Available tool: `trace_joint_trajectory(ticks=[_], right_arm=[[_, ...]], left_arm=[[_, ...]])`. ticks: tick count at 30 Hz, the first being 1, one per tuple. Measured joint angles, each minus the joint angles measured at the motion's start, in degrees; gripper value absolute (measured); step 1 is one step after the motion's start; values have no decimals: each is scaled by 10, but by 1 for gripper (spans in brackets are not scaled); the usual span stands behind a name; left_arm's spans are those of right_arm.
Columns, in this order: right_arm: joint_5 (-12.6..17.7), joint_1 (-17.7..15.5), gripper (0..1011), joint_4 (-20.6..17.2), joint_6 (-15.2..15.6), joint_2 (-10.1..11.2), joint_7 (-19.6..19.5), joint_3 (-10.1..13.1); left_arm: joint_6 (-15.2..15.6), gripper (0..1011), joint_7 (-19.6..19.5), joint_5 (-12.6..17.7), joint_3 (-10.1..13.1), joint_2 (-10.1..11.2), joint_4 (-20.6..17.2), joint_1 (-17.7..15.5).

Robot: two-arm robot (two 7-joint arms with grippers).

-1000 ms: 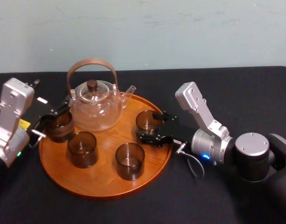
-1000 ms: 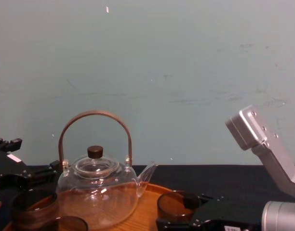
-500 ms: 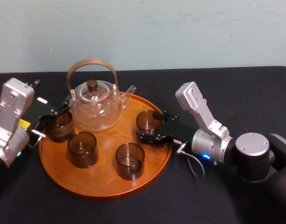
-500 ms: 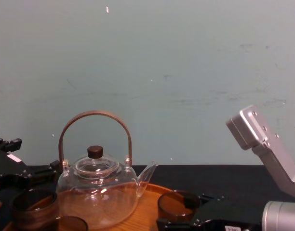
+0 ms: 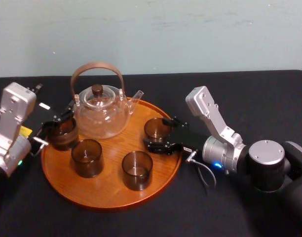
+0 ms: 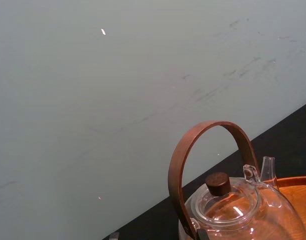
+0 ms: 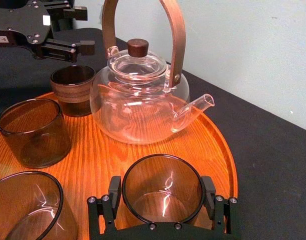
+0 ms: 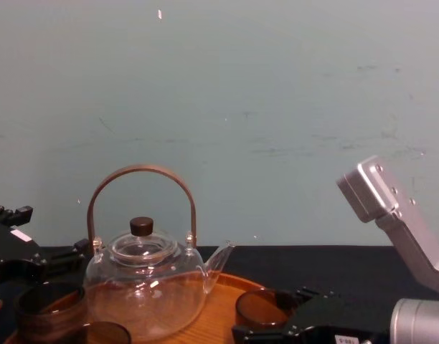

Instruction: Pick up the glass from the table and place it on the tray.

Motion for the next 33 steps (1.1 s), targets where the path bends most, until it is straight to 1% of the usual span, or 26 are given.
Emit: trace_joint_trajectory(ticks=[11,18,22,33], right_arm=[[1,0,1002,0,-1,0,0,0],[8,-4,1002,-4,-14,0,1,7],[10,-6,1002,-16,-23,4,2,11],[15,-17,1002,-55,-33,17,0,20]], left_arm=[[0,1001,0,0,0,0,0,0],[0,1001,0,0,0,0,0,0],[0,1001,0,0,0,0,0,0],[0,1001,0,0,0,0,0,0]])
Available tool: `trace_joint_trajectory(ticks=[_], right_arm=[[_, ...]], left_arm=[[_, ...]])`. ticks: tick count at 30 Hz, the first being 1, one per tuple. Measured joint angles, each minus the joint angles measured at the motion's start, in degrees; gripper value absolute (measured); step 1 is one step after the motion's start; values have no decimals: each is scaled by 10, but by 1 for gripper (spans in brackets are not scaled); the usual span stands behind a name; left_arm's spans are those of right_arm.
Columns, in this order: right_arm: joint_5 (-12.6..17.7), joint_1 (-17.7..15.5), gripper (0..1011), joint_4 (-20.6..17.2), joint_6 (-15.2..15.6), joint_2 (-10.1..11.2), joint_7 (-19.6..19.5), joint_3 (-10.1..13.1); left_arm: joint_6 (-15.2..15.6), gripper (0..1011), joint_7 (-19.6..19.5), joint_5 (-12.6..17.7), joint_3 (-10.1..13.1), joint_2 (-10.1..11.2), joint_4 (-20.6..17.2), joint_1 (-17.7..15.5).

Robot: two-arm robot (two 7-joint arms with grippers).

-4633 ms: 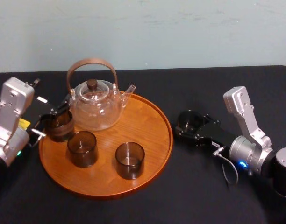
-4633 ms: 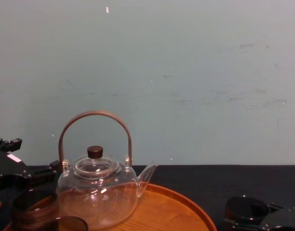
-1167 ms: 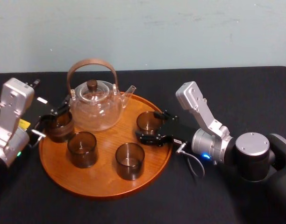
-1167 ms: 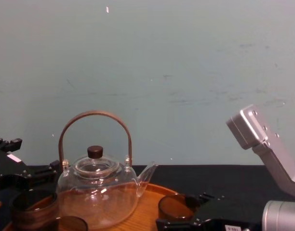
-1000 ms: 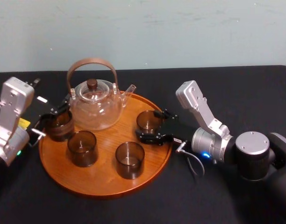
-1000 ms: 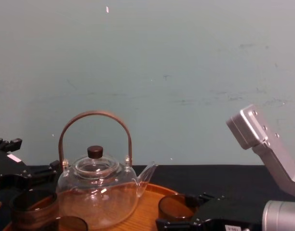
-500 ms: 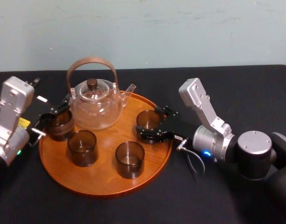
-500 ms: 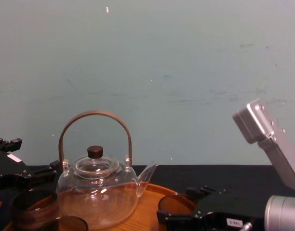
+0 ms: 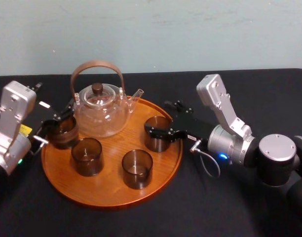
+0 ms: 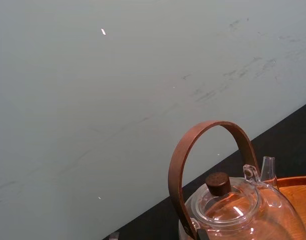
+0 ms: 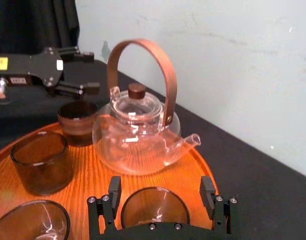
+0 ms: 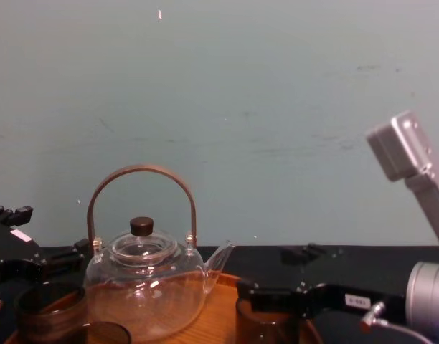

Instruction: Pick up the glass from the table and place it on the tray.

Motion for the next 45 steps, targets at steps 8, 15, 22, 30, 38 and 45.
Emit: trace_joint_trajectory(ticks=[8,15,22,30,38,45], right_arm=[[6,-19,1002,-51,-4,18,-7,13],[11,-51,1002,-95,-8,40,-27,36],[29,-100,1002,-130,-21,64,-48,79],[32,-142,1002,-149,-30,79,-73,118],[21,-178,1002,-154,-47,81,-100,154],[17,-185,1002,-150,-51,78,-107,162]], left_arm=[[0,1001,0,0,0,0,0,0],[0,1001,0,0,0,0,0,0],[0,1001,0,0,0,0,0,0],[0,1001,0,0,0,0,0,0],[0,1001,0,0,0,0,0,0],[0,1001,0,0,0,0,0,0]])
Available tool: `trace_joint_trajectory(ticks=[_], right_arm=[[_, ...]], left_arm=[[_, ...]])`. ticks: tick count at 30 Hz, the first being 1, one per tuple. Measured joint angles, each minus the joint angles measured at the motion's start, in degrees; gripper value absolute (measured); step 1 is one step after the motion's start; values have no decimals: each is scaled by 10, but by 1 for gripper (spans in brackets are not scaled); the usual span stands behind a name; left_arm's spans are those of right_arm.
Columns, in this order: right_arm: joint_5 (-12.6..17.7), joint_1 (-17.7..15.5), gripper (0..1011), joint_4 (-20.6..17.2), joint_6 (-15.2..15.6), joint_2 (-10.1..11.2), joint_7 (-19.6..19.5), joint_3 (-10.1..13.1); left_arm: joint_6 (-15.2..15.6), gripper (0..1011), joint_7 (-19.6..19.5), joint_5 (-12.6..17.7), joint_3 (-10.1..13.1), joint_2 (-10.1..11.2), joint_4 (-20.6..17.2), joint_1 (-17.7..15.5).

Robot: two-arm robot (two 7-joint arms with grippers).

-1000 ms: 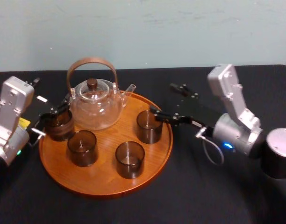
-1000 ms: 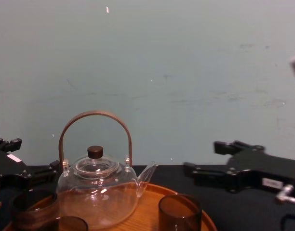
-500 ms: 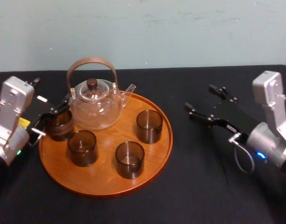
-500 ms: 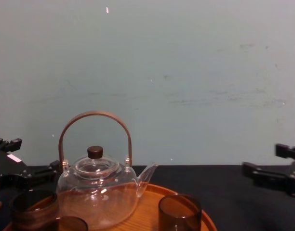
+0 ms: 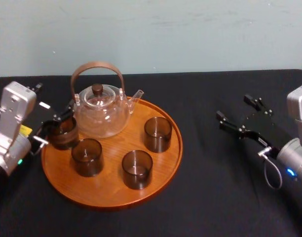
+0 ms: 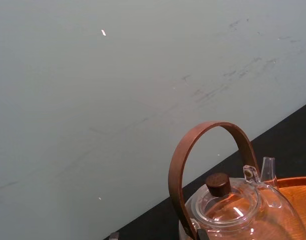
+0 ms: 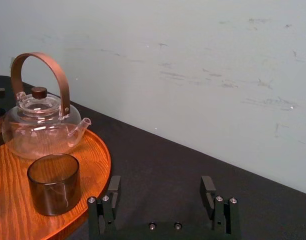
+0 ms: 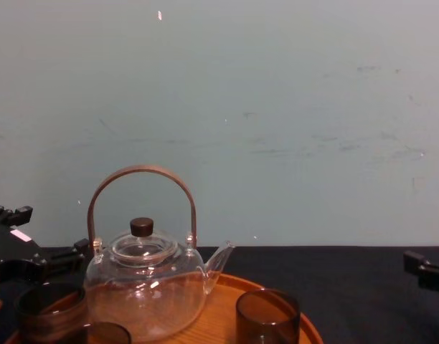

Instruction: Pick up the glass from the table and place it on the tray.

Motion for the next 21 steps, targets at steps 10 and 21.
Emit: trace_joint_trajectory(ticks=[10,21], right_arm=[[1,2,1002,0,1,1,3,-3],[2,3,1002,-1,2,1,4,-4]], left_arm=[[0,1001,0,0,0,0,0,0],[0,1001,0,0,0,0,0,0]])
